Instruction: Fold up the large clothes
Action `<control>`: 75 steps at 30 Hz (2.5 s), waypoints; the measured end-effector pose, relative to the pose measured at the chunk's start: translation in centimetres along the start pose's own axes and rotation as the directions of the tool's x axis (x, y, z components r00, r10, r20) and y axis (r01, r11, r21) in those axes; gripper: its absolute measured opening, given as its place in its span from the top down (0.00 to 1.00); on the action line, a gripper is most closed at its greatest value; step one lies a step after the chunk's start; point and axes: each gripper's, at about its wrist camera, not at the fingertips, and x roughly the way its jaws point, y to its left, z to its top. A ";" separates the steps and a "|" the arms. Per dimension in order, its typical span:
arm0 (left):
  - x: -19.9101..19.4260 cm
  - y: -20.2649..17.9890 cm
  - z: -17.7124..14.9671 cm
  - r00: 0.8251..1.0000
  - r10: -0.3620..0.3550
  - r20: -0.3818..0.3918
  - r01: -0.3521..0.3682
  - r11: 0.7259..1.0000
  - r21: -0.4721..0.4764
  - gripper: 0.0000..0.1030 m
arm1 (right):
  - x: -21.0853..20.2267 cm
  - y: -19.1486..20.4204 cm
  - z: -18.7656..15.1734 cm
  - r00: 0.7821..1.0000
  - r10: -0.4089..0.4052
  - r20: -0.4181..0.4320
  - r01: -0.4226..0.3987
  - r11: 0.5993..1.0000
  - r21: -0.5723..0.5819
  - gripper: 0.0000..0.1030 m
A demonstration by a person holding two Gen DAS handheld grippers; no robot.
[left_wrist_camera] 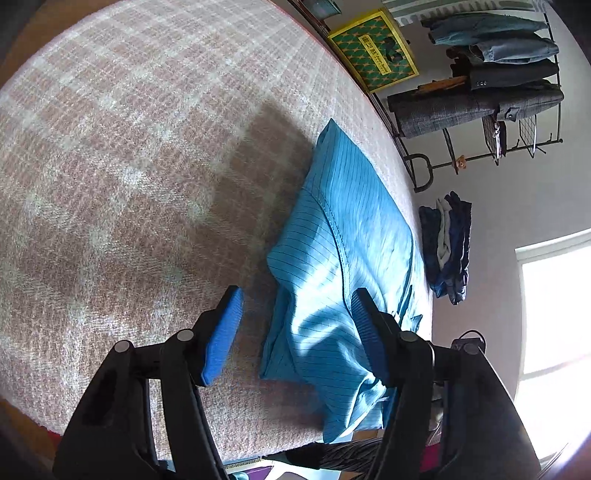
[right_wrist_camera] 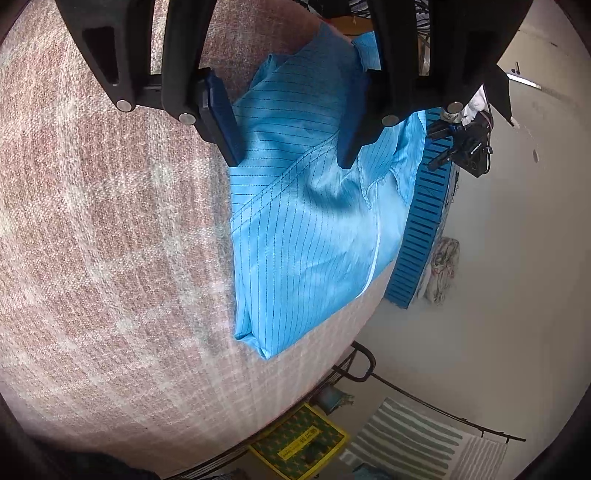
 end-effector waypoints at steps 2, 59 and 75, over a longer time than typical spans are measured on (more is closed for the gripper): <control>1.8 -0.1 0.1 0.999 -0.011 -0.034 0.011 1.000 -0.018 0.42 | 0.3 -0.4 0.3 1.000 0.010 0.004 -0.011 1.000 0.022 0.45; 5.1 -8.1 -5.8 0.944 0.326 0.048 -0.320 0.876 0.361 0.91 | 5.1 -0.7 14.5 0.989 0.126 -0.080 -0.131 0.990 -0.054 0.59; 6.8 -8.5 -5.9 0.934 0.353 0.054 -0.342 0.841 0.420 0.91 | 9.4 -2.1 17.2 0.963 0.230 -0.142 -0.230 0.973 0.023 0.59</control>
